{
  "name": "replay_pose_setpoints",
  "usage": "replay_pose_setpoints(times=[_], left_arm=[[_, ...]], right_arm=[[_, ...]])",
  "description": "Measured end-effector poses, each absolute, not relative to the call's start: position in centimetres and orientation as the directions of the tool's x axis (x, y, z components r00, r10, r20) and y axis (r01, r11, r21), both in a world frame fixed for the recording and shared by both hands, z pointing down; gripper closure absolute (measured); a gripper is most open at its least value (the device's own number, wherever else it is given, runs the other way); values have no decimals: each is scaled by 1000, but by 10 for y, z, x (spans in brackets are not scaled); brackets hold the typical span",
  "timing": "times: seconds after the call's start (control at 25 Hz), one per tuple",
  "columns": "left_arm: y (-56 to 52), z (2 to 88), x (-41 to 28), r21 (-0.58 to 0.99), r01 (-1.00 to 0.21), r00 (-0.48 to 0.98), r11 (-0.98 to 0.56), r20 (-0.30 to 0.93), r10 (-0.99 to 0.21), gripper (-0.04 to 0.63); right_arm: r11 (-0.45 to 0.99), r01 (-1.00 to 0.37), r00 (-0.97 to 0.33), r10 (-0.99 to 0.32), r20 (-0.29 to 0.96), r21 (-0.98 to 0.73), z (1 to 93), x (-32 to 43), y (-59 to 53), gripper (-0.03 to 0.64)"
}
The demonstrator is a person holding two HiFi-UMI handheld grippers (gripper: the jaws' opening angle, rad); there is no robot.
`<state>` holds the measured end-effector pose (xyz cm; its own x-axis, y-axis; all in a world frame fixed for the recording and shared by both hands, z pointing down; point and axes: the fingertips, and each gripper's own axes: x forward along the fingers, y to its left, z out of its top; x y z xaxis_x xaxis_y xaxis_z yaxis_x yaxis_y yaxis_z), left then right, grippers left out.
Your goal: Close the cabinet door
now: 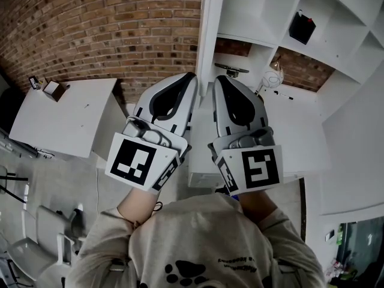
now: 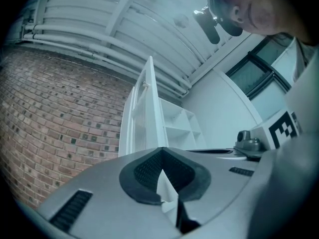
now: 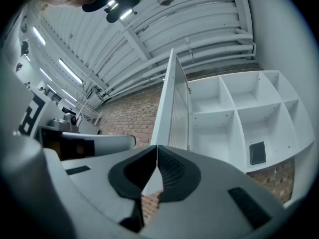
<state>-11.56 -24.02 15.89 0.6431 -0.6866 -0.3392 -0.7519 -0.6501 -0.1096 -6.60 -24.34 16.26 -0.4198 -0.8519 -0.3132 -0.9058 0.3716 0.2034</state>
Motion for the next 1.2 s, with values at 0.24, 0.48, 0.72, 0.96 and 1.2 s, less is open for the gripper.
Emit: replay_pose_setpoints(times=[0.24,0.48,0.72,0.96,1.2], left_arm=[[-239,146,-118,-133,-732,667,-669,-341,-662,588],[-239,139,-118,-144,-717,683,-682,-341,-645,588],[-244,138,-124,-138,-729,670,-671,-344,-658,588],[-248,143,-131,-127,-734,664,-667,-338,-667,588],[-252,147,-133,-118,-728,669,-675,-334,-664,588]], right_arm=[[348,-913,-403,-856,-325,214,147,-74,-243,597],[323,-918,-384,-870,-309,231,140,-76,-248,597],[316,-926,-367,-878,-307,205,137,-74,-252,591],[324,-924,-372,-886,-275,204,143,-85,-259,508],[304,-933,-344,-911,-228,191,153,-90,-276,503]])
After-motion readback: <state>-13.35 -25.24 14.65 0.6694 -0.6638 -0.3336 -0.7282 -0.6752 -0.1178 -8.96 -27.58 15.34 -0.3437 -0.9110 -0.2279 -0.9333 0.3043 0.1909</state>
